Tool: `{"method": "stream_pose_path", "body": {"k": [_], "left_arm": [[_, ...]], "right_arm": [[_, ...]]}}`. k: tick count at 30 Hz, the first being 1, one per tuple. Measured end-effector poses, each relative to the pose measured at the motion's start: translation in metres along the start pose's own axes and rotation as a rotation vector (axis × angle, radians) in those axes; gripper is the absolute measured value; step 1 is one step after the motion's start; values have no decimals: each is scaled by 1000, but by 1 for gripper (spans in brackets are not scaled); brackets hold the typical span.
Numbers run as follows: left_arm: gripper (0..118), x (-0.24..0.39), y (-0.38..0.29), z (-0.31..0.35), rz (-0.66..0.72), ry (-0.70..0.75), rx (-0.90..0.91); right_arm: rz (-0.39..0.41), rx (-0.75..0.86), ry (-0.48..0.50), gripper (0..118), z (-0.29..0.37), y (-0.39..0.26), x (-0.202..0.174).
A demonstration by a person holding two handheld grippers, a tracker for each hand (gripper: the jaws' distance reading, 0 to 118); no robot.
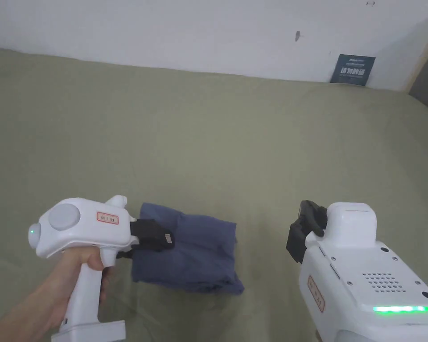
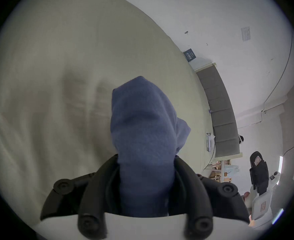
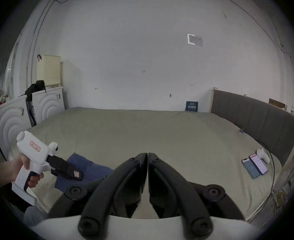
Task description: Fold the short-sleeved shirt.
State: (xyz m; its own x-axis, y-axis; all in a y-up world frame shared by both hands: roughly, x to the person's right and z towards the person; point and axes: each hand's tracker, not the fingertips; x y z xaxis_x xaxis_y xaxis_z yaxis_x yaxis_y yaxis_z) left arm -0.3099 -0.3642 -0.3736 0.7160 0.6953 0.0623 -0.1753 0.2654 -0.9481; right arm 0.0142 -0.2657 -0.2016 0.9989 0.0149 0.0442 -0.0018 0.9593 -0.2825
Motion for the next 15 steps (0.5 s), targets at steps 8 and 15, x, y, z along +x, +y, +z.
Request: {"method": "stream_pose_path", "body": {"k": [8,15], "left_arm": [[37,-59,21,100,17,116,79],[37,-147,56,218,79,220,131]], "right_arm": [[62,14,212,8,-34,11,-96],[63,-3,455,8,-81,9,-232]]}}
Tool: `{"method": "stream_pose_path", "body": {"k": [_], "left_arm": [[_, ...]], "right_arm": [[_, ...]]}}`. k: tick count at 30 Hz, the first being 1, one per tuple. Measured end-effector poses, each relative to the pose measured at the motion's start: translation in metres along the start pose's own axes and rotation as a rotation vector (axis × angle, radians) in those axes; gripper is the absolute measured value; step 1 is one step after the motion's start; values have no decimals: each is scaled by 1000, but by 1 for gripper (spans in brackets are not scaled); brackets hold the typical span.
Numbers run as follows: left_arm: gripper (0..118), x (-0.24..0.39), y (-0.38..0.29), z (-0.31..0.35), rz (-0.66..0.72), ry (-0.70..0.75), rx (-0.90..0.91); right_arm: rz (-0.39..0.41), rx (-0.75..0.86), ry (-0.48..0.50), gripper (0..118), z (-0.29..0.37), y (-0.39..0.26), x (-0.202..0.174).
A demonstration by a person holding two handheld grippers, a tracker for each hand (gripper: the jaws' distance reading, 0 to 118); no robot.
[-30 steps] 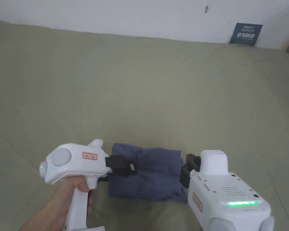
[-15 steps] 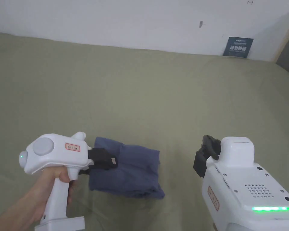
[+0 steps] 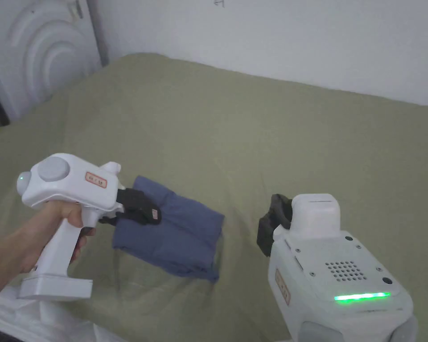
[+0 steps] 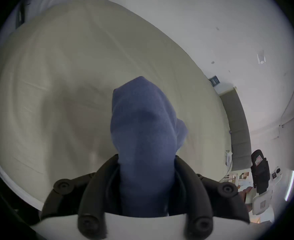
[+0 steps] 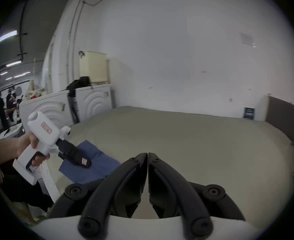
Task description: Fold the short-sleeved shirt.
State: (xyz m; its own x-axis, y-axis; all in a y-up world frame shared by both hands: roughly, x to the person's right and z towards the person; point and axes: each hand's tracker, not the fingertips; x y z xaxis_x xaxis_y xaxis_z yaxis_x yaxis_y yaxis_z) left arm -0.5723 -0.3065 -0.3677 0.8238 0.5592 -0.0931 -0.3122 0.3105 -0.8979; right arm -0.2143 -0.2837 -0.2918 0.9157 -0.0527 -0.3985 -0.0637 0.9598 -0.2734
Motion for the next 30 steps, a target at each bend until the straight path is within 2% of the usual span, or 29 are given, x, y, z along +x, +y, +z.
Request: {"method": "stream_pose_path", "body": {"k": [7,11,12,15,17,20,25,26,28,30], "left_arm": [[37,-101,64,60,57,140,21],[37,-131,102,66,5,176,-21],[37,-162,137,67,-12,191,-35],[37,-174,165,62,-54,188,-55],[37,-161,157,50,-70,189,-97],[37,-175,169,44,-77,226,-114],[38,-182,171,45,-71,250,-101],[59,-180,170,45,-86,286,-59],[115,-175,162,49,-122,384,58],[117,-166,153,66,-111,358,156]], "right_arm": [[-13,-68,210,8,-104,-11,-97],[6,-117,265,8,-145,-27,-129],[6,-123,270,8,-156,-32,-136],[12,-138,282,8,-177,-38,-145],[-1,-143,286,8,-188,-41,-147],[-6,-149,301,8,-199,-42,-146],[34,-162,317,8,-202,-46,-144],[28,-163,320,8,-199,-45,-142],[22,-166,318,8,-190,-43,-138],[27,-163,318,8,-179,-39,-132]]}}
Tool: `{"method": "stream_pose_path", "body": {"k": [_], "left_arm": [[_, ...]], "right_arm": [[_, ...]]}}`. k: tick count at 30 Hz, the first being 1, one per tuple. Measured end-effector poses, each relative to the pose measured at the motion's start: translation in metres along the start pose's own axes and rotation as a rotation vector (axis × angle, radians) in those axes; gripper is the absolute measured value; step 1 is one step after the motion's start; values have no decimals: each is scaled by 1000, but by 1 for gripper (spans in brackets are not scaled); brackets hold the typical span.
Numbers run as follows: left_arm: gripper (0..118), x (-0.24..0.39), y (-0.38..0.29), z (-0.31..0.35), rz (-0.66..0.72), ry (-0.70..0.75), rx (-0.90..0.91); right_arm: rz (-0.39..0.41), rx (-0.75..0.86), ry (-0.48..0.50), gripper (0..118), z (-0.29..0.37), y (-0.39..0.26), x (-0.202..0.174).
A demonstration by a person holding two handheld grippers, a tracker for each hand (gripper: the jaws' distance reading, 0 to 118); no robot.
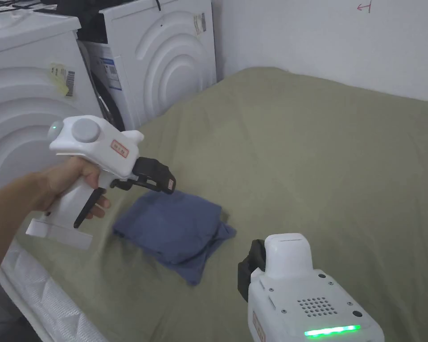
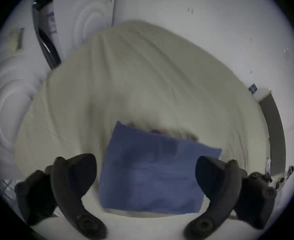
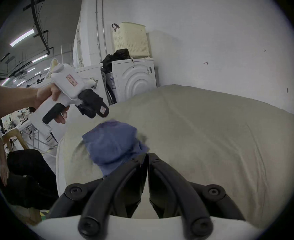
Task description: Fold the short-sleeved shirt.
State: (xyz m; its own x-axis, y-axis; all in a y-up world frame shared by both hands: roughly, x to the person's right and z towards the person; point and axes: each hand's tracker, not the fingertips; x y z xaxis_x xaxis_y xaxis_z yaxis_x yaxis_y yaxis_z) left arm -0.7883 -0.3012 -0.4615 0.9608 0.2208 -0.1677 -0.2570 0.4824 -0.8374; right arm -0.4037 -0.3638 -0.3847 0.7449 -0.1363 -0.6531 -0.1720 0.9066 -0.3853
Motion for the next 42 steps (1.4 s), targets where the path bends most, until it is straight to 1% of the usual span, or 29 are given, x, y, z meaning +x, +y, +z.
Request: {"method": "stream_pose_path", "body": {"k": [1,2,4,5,6,7,8,9,11,12,13,14,15,17,18,19,20,21,23,24,26,27,28,30,32,34,39,42], "left_arm": [[117,6,-5,8,24,36,41],[116,15,-12,20,-5,65,75],[112,39,-28,41,-29,125,153],[96,52,-35,50,-12,122,185],[66,79,-51,67,-2,55,211],[21,100,-63,75,9,3,238],[0,119,-71,78,11,-5,242],[0,145,-82,80,5,-5,282],[0,194,-102,91,46,-140,294],[0,223,-114,96,53,-195,326],[0,259,-129,103,50,-221,368],[0,275,-142,100,28,-241,396],[0,306,-157,102,-2,-251,443],[0,368,-186,109,-89,-212,519],[0,408,-206,123,-136,-184,568],[0,438,-220,127,-180,-172,594],[0,464,-232,128,-218,-171,615],[0,486,-241,130,-242,-182,626],[0,530,-260,133,-248,-199,658],[0,550,-268,133,-278,-141,689],[0,579,-283,133,-355,-78,781],[0,589,-288,134,-403,-71,794],[0,597,-292,136,-418,-58,802],[0,603,-297,141,-444,-75,821],[0,604,-302,147,-448,-67,826],[0,600,-299,150,-423,-48,852],[1,586,-287,155,-366,-32,840],[0,580,-288,158,-351,-36,844]], "right_arm": [[7,2,-8,8,8,2,0],[4,3,-10,8,16,5,1],[-42,9,-3,8,40,11,9],[-56,16,-5,8,52,14,12],[-71,18,-11,8,70,18,18],[-97,37,-21,8,88,21,25],[-109,44,-39,8,104,23,33],[-98,44,-64,8,124,27,42],[-75,83,-122,8,168,31,63],[-75,99,-174,8,194,32,75],[-81,115,-205,8,220,33,87],[-77,119,-221,8,244,33,99],[-74,125,-280,8,271,32,112],[-69,145,-367,8,321,28,136],[-70,145,-413,8,346,26,149],[-62,160,-445,8,368,22,161],[-54,155,-502,8,387,19,171],[-51,158,-529,8,403,16,181],[-69,181,-590,8,429,12,197],[-58,187,-611,8,441,10,203],[-22,201,-696,8,458,7,210],[-24,220,-714,8,468,6,213],[-47,224,-722,8,476,7,215],[-76,258,-745,8,486,7,218],[-67,274,-755,8,491,7,219],[-51,275,-766,8,490,9,219],[-36,300,-768,8,487,15,211],[-44,306,-756,8,483,16,210]]}}
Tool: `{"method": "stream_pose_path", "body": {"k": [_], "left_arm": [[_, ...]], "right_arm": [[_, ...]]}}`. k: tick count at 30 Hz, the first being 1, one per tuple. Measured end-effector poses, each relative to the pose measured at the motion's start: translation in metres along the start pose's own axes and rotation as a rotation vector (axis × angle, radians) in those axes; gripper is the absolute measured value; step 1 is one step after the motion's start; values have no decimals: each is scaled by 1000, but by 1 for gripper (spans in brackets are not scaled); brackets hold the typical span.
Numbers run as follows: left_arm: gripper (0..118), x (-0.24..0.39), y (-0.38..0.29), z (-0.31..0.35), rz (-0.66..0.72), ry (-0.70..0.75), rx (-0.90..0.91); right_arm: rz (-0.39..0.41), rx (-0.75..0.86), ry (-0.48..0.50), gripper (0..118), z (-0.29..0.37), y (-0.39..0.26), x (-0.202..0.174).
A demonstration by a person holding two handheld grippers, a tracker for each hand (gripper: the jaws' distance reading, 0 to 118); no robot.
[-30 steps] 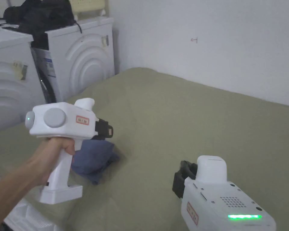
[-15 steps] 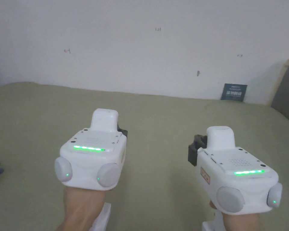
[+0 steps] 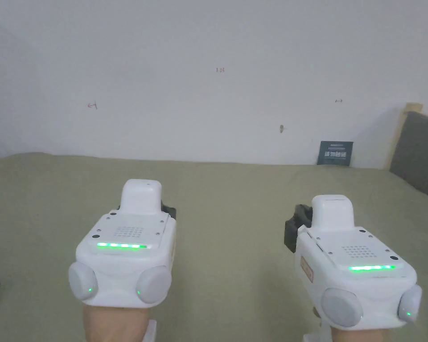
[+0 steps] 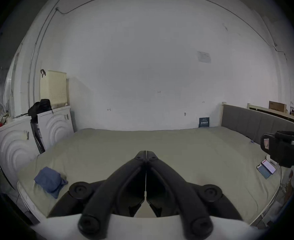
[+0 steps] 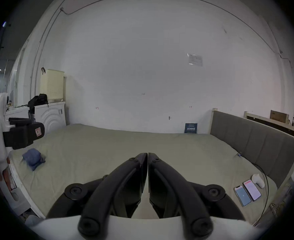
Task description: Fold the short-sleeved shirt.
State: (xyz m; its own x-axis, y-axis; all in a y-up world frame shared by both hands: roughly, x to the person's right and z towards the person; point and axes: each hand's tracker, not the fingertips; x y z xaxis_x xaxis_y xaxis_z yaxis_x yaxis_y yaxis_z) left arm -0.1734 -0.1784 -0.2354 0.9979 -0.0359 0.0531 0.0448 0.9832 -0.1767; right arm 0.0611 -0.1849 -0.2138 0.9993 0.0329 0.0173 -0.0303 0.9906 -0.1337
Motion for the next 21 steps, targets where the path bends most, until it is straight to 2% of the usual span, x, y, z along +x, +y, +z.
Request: {"method": "stream_pose_path", "body": {"k": [4,7,9,11,12,13,14,15,16,17,18,19,21], "left_arm": [[0,1,-2,-3,-30,7,8],[1,-2,1,-6,-2,1,6],[11,-2,2,-4,2,0,4],[13,-2,1,-5,-7,5,6],[18,-2,0,-5,-9,7,4],[32,-3,0,-7,-8,8,2],[69,-2,0,-7,-2,11,0],[102,-1,0,-9,12,38,-10],[118,-3,-1,-9,6,38,-9],[118,-3,-2,-4,11,50,34],[118,-2,-3,-3,-2,47,22],[118,-1,-2,-2,-15,56,23],[118,-2,-3,-6,-16,64,17]], "right_arm": [[-16,6,-8,8,-2,1,-2],[-11,9,-4,8,-2,2,-2],[-3,15,-11,9,-2,2,-2],[-8,18,-9,10,-3,3,-1],[-11,20,-11,11,-4,3,-1],[-13,23,-12,19,-4,4,-1],[-22,34,-13,46,-5,4,-1],[-15,26,-26,78,-6,5,-2],[-13,11,-26,110,-8,6,-1],[-15,-9,34,116,-7,2,-3],[-10,49,-2,116,-3,6,-3],[-7,40,-16,118,-3,8,-5],[-1,48,-9,118,-2,10,-5]]}}
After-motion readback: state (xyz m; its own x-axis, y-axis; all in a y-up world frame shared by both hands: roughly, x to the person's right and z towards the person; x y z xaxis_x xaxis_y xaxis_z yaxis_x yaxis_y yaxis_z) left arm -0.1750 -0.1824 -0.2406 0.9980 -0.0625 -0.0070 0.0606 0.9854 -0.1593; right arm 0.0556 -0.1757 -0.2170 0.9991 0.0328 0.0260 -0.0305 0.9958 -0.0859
